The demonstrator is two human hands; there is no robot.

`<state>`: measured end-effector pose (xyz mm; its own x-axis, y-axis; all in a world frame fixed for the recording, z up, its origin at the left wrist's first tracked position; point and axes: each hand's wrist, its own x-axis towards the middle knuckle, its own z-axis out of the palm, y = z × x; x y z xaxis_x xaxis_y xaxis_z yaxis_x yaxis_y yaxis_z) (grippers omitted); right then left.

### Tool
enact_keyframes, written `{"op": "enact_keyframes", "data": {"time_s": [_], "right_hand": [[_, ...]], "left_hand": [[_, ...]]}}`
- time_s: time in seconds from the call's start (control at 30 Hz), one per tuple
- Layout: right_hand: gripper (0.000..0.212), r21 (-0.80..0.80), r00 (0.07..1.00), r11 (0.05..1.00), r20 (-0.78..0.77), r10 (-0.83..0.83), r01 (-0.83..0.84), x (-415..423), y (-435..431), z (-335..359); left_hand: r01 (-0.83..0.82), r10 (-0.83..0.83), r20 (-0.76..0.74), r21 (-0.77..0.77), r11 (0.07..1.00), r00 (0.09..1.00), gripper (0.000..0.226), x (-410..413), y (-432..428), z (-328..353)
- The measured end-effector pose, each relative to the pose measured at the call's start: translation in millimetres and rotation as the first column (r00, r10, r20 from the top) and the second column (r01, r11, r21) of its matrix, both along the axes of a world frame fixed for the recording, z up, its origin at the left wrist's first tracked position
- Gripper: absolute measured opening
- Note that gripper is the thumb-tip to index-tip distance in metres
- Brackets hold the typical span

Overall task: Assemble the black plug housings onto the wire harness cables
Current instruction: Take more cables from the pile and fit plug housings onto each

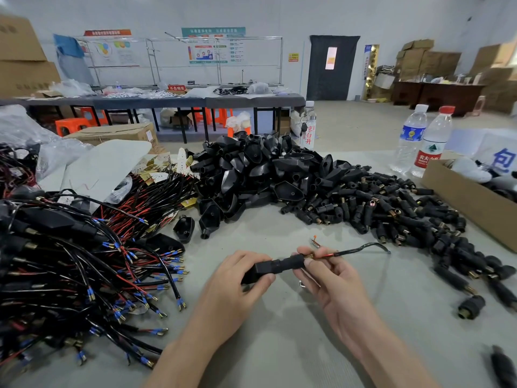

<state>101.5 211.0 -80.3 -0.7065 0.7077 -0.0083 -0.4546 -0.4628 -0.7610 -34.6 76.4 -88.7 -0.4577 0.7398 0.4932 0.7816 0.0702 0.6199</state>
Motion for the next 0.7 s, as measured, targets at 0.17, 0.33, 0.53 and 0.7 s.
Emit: {"op": "enact_keyframes", "data": {"time_s": [0.17, 0.33, 0.53, 0.7], "right_hand": [[0.019, 0.027, 1.000, 0.999, 0.011, 0.022, -0.023, -2.4, -6.9, -0.8], [0.018, 0.041, 1.000, 0.999, 0.010, 0.025, -0.025, -2.7, -6.9, -1.0], [0.014, 0.099, 0.999, 0.995, 0.027, 0.019, -0.021, -7.9, -10.1, -7.2], [0.012, 0.143, 0.998, 0.990, 0.057, 0.003, -0.011, -9.3, -11.0, -8.2]], "left_hand": [[0.015, -0.015, -0.005, 0.001, 1.000, 1.000, 0.017, 0.0, 0.6, 0.1], [-0.014, 0.014, -0.010, 0.010, 1.000, 1.000, 0.020, 1.9, 0.2, 0.7], [-0.052, 0.052, 0.012, 0.003, 0.999, 0.999, 0.020, 4.3, 0.9, -1.3], [-0.028, 0.028, 0.063, -0.008, 1.000, 0.998, 0.018, 4.1, 0.7, -3.5]]}}
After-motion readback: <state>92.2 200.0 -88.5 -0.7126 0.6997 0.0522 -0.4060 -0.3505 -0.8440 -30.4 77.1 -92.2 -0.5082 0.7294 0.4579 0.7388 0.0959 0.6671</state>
